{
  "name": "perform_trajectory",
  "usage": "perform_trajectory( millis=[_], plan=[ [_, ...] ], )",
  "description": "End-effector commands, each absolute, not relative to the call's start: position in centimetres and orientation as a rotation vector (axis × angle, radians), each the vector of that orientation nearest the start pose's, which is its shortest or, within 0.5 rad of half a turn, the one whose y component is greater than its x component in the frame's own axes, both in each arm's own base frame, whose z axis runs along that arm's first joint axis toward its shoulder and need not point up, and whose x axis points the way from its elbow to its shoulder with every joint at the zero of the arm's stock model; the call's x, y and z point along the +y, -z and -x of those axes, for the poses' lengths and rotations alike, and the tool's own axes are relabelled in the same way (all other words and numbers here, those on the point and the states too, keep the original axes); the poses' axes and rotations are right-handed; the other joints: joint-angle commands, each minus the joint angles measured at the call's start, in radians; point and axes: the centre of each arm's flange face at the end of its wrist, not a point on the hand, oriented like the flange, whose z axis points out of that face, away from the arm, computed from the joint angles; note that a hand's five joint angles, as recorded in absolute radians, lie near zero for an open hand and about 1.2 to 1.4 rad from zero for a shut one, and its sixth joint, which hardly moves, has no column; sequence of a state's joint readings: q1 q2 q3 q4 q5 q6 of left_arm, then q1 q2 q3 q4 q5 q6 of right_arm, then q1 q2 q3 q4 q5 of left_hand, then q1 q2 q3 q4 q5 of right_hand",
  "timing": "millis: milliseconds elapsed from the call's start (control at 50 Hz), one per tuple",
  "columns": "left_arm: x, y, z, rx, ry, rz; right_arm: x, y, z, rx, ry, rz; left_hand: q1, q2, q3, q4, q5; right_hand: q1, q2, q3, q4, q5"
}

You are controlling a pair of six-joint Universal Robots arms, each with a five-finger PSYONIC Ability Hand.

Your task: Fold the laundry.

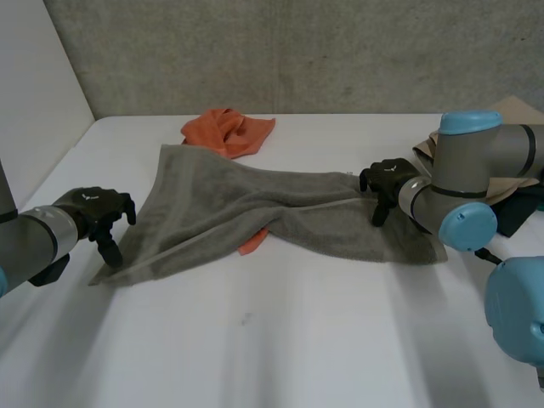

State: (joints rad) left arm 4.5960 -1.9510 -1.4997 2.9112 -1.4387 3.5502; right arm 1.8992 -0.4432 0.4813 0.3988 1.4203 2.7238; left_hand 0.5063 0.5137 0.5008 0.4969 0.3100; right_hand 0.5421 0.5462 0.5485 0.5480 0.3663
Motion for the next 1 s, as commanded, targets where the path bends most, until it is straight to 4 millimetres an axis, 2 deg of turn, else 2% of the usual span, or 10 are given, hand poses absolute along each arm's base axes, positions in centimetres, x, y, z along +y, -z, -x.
perform_trajectory(
  millis=[20, 180, 240, 280, 320, 480, 540, 740, 880, 1000],
  plan=[
    [-30.3, -19.6, 18.1, 2.587, 1.551, -0.807, -41.4, -12.3, -29.0, 2.357, 1.659, 1.042, 0.042, 0.034, 0.047, 0.051, 0.064, 0.093, 0.089, 0.087, 0.087, 0.095],
    [-30.3, -19.9, 18.0, 2.585, 1.564, -0.802, -41.4, -11.5, -29.2, 2.36, 1.639, 1.042, 0.039, 0.032, 0.044, 0.048, 0.061, 0.205, 0.201, 0.198, 0.199, 0.206],
    [-30.4, -19.8, 18.0, 2.591, 1.56, -0.804, -41.4, -11.6, -29.2, 2.361, 1.634, 1.024, 0.036, 0.029, 0.041, 0.045, 0.058, 0.442, 0.438, 0.435, 0.436, 0.443],
    [-30.4, -19.7, 18.1, 2.591, 1.561, -0.808, -41.4, -12.2, -29.0, 2.366, 1.638, 0.991, 0.036, 0.029, 0.041, 0.045, 0.058, 0.849, 0.845, 0.843, 0.843, 0.851],
    [-30.3, -19.5, 18.1, 2.596, 1.553, -0.811, -41.4, -12.8, -28.9, 2.365, 1.643, 0.971, 0.039, 0.032, 0.044, 0.048, 0.061, 0.854, 0.85, 0.848, 0.848, 0.855],
    [-30.3, -19.1, 18.7, 2.596, 1.548, -0.837, -39.7, -18.5, -27.6, 2.361, 1.678, 0.95, 0.033, 0.026, 0.039, 0.042, 0.055, 0.854, 0.85, 0.848, 0.848, 0.855],
    [-30.3, -18.5, 19.2, 2.601, 1.533, -0.861, -37.6, -22.0, -27.4, 2.291, 1.728, 1.026, 0.013, 0.005, 0.018, 0.022, 0.034, 0.854, 0.85, 0.848, 0.848, 0.855],
    [-30.8, -16.1, 20.2, 2.626, 1.443, -0.873, -31.3, -29.6, -26.6, 2.124, 1.849, 1.121, -0.037, -0.045, -0.032, -0.028, -0.016, 0.854, 0.85, 0.848, 0.848, 0.855],
    [-31.0, -15.3, 20.3, 2.621, 1.406, -0.868, -28.3, -33.4, -26.0, 2.006, 1.949, 1.061, 0.015, 0.008, 0.021, 0.025, 0.037, 0.854, 0.85, 0.848, 0.848, 0.855],
    [-30.3, -15.0, 20.7, 2.637, 1.385, -0.896, -27.8, -33.9, -25.9, 2.002, 1.965, 1.017, 0.144, 0.137, 0.15, 0.154, 0.166, 0.854, 0.85, 0.848, 0.848, 0.855]
  ],
)
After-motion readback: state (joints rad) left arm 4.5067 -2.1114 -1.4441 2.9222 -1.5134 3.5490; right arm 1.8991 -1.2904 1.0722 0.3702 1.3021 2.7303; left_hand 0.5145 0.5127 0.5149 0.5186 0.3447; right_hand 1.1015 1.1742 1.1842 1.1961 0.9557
